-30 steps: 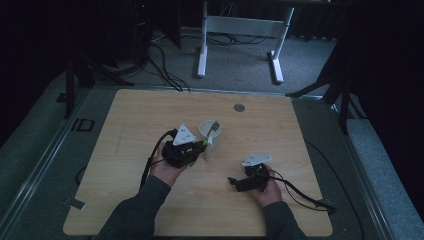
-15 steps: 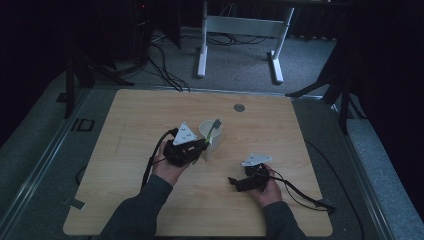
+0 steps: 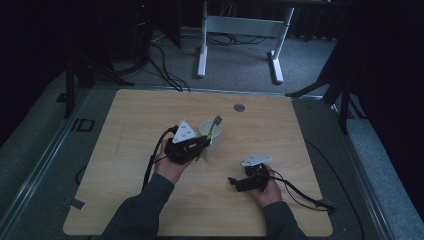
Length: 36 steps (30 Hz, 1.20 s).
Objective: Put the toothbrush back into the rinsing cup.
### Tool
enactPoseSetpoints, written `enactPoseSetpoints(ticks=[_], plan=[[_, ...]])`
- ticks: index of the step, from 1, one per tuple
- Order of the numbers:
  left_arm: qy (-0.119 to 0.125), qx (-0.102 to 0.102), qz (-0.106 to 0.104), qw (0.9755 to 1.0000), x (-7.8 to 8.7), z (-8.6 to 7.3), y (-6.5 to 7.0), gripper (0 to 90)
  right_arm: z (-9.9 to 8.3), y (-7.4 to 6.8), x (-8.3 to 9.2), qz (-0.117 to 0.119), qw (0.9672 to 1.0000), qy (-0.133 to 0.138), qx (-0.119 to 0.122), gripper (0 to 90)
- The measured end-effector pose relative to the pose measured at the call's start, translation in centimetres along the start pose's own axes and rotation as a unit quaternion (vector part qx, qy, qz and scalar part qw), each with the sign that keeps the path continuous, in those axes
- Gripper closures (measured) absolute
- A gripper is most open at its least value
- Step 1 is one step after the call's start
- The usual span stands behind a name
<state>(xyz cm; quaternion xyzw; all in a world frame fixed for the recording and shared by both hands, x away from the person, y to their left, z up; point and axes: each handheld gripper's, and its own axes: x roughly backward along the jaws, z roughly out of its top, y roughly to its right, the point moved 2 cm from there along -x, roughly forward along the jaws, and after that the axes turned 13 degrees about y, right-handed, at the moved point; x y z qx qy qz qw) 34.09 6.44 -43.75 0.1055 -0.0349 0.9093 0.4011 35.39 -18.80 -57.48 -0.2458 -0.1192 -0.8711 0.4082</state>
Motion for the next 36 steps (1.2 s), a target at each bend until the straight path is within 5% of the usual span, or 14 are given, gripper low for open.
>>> enactPoseSetpoints(ticks=[36], plan=[[0.06,0.007,-0.005,0.9981,-0.46,0.95,-0.33,82.4,0.0,0.0,0.0,0.0,1.0,0.0,0.0,12.0]])
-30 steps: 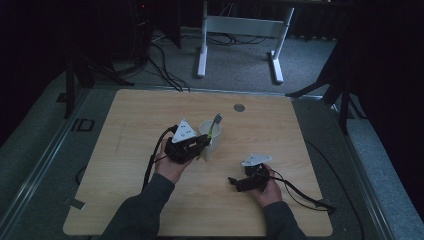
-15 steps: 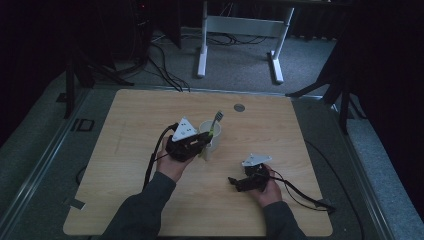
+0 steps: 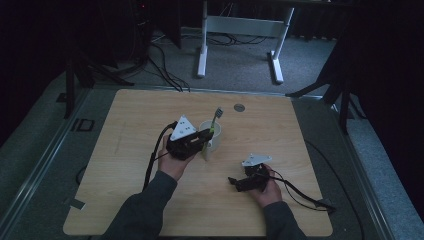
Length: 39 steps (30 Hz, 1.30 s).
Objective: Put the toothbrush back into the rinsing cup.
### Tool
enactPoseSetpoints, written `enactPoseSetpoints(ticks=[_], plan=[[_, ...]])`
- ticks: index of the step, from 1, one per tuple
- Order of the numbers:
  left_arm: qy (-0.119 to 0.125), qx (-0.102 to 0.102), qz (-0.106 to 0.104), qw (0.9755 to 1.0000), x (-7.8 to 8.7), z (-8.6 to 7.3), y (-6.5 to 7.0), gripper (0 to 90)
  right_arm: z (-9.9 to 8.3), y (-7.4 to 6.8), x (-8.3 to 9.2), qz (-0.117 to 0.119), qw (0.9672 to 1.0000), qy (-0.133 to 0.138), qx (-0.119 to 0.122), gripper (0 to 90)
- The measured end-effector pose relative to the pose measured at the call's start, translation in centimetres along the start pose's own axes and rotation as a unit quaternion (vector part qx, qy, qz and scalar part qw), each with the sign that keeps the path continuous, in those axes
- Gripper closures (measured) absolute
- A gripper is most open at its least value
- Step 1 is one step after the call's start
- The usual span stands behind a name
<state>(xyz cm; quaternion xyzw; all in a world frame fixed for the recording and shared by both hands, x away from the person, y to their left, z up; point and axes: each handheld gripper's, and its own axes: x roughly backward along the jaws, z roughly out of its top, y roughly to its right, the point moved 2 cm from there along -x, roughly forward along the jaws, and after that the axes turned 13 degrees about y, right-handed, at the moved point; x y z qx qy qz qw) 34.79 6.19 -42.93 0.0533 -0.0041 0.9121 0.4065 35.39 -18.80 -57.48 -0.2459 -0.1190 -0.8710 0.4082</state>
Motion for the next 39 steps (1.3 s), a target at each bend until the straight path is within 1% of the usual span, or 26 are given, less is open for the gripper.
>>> enactPoseSetpoints(ticks=[4,8,13,20,33,39], plan=[[0.01,0.002,-0.002,0.9999,0.01,0.08,-0.06,82.4,0.0,0.0,0.0,0.0,1.0,0.0,0.0,12.1],[0.017,-0.001,-0.001,0.9999,-0.02,0.13,-0.14,82.4,0.0,0.0,0.0,0.0,1.0,0.0,0.0,12.0],[0.033,-0.002,0.002,0.9995,-0.08,0.22,-0.1,82.4,0.0,0.0,0.0,0.0,1.0,0.0,0.0,12.0],[0.048,-0.003,0.005,0.9988,-0.29,0.21,-0.11,82.4,0.0,0.0,0.0,0.0,1.0,0.0,0.0,12.0],[0.061,-0.007,0.01,0.9981,-0.77,0.03,-0.29,82.3,0.0,0.0,0.0,0.0,1.0,0.0,0.0,12.1],[0.07,0.0,0.008,0.9975,-0.97,-0.03,-0.4,82.3,0.0,0.0,0.0,0.0,1.0,0.0,0.0,12.0]])
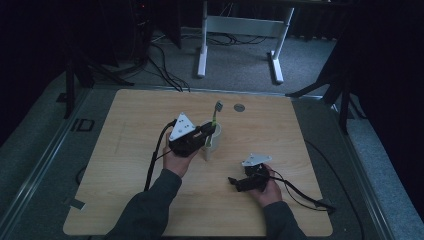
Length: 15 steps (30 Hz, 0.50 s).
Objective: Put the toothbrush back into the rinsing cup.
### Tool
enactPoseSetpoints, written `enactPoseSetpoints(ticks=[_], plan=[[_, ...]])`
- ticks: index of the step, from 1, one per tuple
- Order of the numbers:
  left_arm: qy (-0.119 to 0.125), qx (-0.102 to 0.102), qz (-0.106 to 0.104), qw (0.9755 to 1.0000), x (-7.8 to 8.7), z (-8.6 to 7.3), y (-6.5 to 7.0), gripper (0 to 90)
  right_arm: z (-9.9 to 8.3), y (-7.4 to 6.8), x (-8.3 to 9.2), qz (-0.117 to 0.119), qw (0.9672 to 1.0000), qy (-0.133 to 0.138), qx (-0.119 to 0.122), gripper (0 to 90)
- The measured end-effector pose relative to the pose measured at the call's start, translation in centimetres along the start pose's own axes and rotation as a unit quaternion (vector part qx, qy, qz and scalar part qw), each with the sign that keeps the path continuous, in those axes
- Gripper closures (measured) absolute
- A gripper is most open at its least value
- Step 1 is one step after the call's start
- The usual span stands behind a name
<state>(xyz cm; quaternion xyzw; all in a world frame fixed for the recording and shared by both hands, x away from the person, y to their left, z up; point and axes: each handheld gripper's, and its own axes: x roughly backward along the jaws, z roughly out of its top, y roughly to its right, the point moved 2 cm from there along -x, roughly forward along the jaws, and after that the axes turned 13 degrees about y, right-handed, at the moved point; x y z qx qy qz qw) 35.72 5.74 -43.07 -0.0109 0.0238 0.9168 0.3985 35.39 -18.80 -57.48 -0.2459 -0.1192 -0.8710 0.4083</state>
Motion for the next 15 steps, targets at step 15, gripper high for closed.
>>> enactPoseSetpoints(ticks=[15], plan=[[0.011,0.0,0.008,0.9999,-0.47,-0.22,-0.16,82.2,0.0,0.0,0.0,0.0,1.0,0.0,0.0,12.1]])
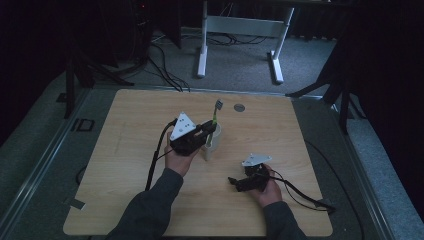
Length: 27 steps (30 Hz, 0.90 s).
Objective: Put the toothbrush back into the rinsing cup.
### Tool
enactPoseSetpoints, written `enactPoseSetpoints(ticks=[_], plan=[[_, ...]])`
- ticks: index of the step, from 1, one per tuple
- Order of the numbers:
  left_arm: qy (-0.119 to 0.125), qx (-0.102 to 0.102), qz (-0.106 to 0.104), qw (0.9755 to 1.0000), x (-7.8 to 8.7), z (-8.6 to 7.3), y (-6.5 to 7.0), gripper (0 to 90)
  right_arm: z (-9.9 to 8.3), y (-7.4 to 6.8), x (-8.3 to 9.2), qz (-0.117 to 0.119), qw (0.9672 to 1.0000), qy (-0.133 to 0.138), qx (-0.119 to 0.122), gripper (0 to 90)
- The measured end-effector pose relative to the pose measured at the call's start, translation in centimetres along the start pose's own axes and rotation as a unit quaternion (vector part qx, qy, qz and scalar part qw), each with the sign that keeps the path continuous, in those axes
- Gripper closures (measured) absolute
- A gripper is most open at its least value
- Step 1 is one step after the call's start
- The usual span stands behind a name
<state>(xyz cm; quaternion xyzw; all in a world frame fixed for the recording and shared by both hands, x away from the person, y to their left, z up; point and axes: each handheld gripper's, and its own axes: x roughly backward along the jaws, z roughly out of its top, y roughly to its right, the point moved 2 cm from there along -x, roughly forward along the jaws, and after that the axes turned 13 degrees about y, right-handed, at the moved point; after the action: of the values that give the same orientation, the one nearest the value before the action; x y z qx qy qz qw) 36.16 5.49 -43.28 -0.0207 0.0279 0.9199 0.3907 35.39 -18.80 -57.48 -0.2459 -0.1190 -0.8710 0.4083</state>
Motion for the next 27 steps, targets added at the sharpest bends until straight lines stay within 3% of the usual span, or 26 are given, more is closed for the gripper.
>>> enactPoseSetpoints(ticks=[27], plan=[[-0.004,0.009,0.006,0.9999,-0.7,-1.3,-0.4,82.0,0.0,0.0,0.0,0.0,1.0,0.0,0.0,12.0]])
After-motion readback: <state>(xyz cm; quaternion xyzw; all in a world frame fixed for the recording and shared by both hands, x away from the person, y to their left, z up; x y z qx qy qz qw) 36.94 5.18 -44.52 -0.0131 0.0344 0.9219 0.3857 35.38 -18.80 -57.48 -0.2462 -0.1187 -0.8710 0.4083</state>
